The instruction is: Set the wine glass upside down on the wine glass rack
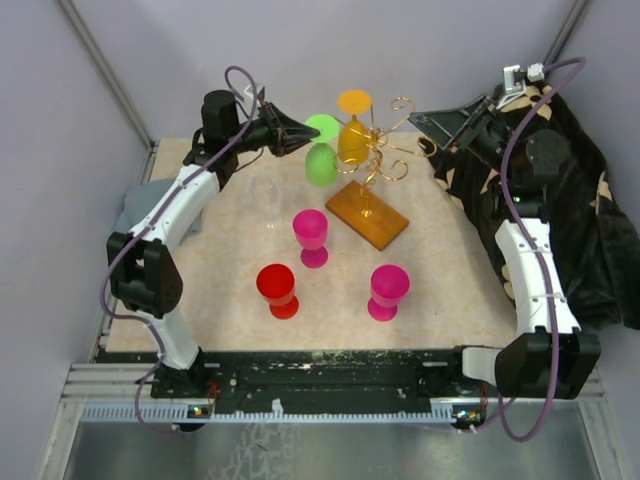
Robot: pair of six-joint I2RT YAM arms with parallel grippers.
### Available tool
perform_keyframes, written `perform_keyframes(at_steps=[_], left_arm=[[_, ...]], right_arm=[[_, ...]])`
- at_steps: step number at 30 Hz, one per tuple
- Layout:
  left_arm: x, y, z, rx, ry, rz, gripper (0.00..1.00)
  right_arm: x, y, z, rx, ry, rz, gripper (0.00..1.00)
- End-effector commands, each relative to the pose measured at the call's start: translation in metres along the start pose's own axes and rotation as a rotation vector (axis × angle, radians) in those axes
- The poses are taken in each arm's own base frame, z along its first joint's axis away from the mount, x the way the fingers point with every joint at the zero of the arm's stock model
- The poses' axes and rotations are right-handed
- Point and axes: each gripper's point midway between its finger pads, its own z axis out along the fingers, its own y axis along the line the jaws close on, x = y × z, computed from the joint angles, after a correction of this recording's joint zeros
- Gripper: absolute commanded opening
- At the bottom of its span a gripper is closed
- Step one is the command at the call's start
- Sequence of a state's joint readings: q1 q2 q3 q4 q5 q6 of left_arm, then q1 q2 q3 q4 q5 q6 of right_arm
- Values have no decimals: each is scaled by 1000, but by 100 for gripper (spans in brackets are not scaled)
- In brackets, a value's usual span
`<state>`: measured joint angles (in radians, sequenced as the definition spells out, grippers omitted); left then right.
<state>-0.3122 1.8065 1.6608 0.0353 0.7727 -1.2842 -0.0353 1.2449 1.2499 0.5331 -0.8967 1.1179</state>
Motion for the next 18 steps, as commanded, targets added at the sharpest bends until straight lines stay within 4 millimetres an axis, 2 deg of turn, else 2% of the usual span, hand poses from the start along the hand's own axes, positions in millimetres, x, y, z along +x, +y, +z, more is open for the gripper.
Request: perform_keyframes(at_steps=[1, 6, 13, 18], left_arm=[[9, -15, -9, 40, 15, 51, 18], [10, -11, -8, 36, 22, 46, 23], [18, -21, -17, 45, 34, 77, 41], [19, -33, -27, 50, 22, 105, 43]], right_arm=[[-7, 21, -3, -40, -31, -61, 41], [-7, 23, -4, -40, -31, -64, 41], [-6, 22, -5, -35, -29, -69, 41], [-5, 21, -5, -35, -27, -68, 41]])
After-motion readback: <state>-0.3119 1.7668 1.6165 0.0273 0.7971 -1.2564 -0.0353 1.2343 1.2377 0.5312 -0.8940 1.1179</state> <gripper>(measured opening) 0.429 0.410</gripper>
